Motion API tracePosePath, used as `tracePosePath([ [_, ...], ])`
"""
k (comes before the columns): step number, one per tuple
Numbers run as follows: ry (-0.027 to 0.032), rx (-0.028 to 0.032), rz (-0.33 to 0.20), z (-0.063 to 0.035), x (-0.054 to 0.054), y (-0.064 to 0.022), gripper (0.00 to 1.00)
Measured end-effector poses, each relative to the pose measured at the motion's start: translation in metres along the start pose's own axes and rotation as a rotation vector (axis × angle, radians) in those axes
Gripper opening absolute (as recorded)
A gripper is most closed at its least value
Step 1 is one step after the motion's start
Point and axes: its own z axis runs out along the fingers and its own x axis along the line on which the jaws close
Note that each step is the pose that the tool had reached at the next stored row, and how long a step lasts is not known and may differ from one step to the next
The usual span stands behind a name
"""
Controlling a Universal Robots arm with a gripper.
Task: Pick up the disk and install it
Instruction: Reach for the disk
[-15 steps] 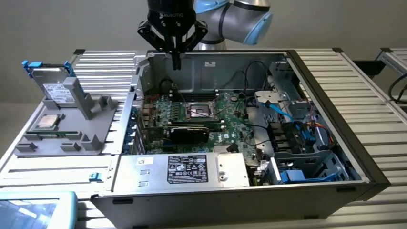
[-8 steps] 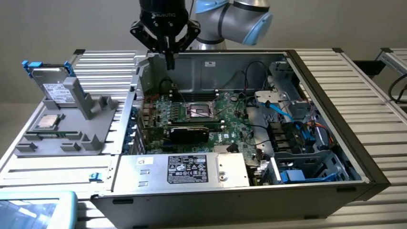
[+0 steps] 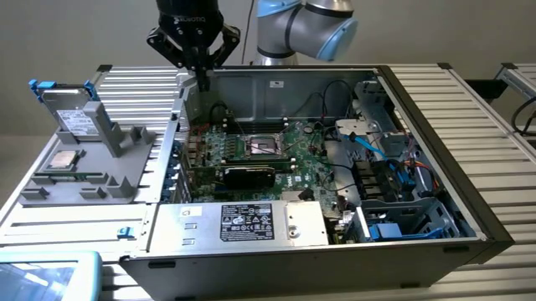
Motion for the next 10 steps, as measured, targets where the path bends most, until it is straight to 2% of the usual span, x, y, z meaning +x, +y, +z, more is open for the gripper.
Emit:
tracePosePath([
  [7, 0.0001, -0.0004, -0.001, 0.0, 0.03, 0.0067, 0.11],
  [10, 0.0002, -0.0026, -0.001, 0.0001, 0.043, 0.0085, 0.11],
])
